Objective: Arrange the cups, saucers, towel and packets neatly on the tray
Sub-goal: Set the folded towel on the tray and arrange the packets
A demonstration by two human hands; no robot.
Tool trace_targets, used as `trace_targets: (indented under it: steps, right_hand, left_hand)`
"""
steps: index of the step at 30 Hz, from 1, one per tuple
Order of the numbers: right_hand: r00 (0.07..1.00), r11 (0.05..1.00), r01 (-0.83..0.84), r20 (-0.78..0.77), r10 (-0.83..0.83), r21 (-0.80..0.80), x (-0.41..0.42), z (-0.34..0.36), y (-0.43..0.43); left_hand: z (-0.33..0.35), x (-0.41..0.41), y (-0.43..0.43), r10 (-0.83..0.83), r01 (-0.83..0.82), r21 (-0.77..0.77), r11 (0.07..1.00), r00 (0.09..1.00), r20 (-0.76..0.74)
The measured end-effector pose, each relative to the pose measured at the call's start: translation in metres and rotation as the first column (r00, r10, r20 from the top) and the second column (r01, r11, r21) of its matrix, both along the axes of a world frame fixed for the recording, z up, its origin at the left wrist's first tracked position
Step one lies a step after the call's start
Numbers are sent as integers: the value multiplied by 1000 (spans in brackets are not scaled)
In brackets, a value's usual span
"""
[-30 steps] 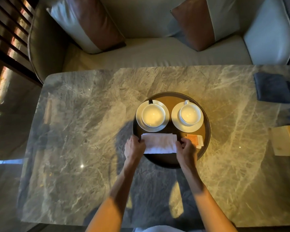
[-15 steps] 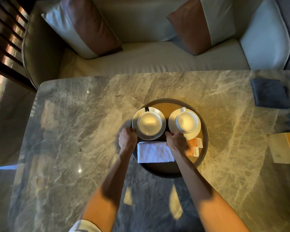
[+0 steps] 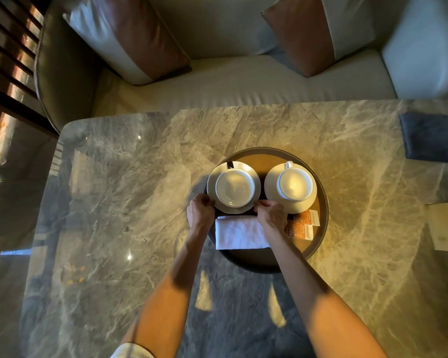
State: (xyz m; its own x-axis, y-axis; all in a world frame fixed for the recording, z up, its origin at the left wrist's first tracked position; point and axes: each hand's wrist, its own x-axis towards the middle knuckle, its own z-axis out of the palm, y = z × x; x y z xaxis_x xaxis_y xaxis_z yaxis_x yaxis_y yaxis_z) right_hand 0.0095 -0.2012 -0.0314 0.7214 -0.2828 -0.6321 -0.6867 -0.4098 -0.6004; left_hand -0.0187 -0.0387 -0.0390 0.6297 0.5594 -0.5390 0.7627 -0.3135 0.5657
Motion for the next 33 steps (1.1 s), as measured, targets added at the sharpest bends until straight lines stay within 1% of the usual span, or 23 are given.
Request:
trace_targets:
  steps: [6, 9, 12, 16, 18, 20, 21, 22, 23, 24, 25, 28, 31, 33]
  right_hand:
    - [998, 999, 29, 50, -29, -13, -3, -3, 1]
    - [997, 999, 45, 55, -44, -12, -4, -4, 0]
    - [998, 999, 43, 55, -43, 0, -5, -3, -1]
    - [996, 999, -43, 76, 41, 31, -5, 2, -4]
    - [988, 995, -95, 126, 91, 22, -8, 9, -15]
    - [966, 991, -107, 228, 123, -80, -12, 18, -41]
    - [948, 979, -102, 280, 149, -177, -15, 21, -61]
    - [932, 951, -101, 307, 193, -291, -16, 23, -83]
    - [925, 915, -110, 297, 237, -389, -16, 23, -106]
    - [928, 880, -133, 254, 272, -456, -16, 23, -127]
    - [933, 853, -174, 194, 302, -491, -15, 20, -146]
    - [922, 819, -316, 47, 383, -478, -9, 5, -175]
    - [896, 802, -395, 4, 444, -448, 1, -6, -178]
    - [868, 772, -454, -27, 495, -445, 7, -11, -175]
  left_hand:
    - [-4, -3, 2, 15, -14, -32, 999, 999, 32]
    - [-4, -2, 1, -9, 10, -17, 1000, 998, 56]
    - [-3, 0, 0, -33, 34, -6, 999, 998, 50]
    - [1, 6, 0, -97, 98, 23, 995, 995, -15]
    - [9, 6, -4, -56, 59, 98, 993, 998, -32]
    - [21, 2, -15, 47, -52, 203, 978, 998, 31]
    - [26, -2, -24, 62, -82, 249, 965, 994, 87]
    - [30, -8, -35, 31, -69, 283, 957, 990, 137]
    - [32, -13, -49, -31, -20, 298, 954, 986, 166]
    - [33, -19, -65, -106, 52, 291, 955, 979, 173]
    - [33, -25, -83, -171, 123, 259, 958, 970, 173]
    - [28, -41, -136, -320, 303, 119, 946, 933, 166]
    - [21, -50, -175, -505, 491, 128, 862, 853, 130]
    - [17, -50, -187, -586, 569, 147, 809, 800, 131]
